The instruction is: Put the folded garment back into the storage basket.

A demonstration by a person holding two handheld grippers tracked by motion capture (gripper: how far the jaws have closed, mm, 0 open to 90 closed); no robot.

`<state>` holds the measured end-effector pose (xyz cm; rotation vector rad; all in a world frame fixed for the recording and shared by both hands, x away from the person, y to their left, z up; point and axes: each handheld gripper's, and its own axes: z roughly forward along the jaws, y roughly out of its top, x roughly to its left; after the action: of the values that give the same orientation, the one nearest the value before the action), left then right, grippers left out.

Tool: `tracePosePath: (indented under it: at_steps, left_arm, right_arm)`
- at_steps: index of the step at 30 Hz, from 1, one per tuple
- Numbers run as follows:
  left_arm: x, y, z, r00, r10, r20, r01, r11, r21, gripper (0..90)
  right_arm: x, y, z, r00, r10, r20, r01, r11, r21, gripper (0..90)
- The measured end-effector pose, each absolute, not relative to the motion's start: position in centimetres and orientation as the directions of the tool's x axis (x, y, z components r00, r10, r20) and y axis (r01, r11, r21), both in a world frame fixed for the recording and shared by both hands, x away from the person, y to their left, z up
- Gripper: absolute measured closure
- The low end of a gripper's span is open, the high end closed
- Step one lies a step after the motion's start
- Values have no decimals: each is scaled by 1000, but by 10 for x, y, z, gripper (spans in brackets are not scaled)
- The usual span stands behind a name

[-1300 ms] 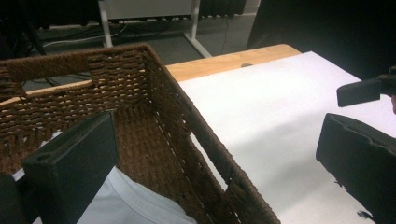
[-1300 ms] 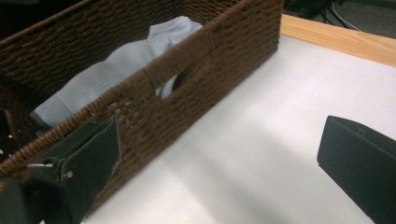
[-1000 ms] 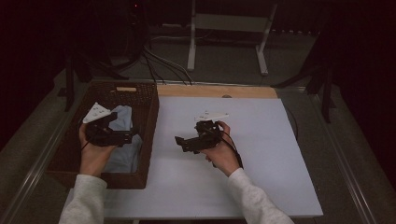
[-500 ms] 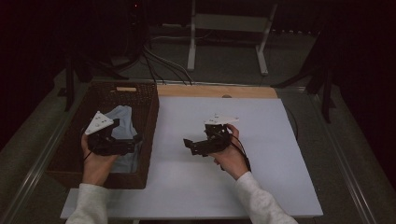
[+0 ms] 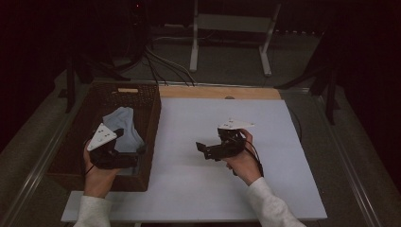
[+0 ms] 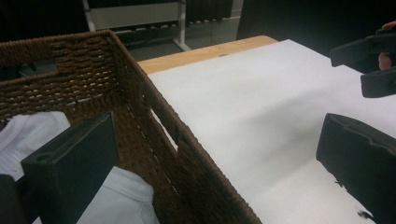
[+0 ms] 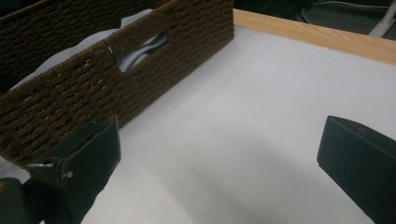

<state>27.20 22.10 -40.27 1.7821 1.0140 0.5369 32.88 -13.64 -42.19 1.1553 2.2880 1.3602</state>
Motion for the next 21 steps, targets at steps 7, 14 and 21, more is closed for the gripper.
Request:
tracePosePath:
  at_steps: [7,14,21]
  left_arm:
    - [269,223,-409,555,826,-96,397,-162,903,1]
    - [267,220,-409,557,824,-103,393,-152,907,1]
    - [265,219,-409,560,822,-106,395,-152,906,1]
  right_arm:
    - [325,-153,-420,-648,741,175,499,241,832,1]
    - [318,-173,-420,-627,756,187,501,207,840,1]
    - [313,-190,-423,-615,766,187,497,193,846,1]
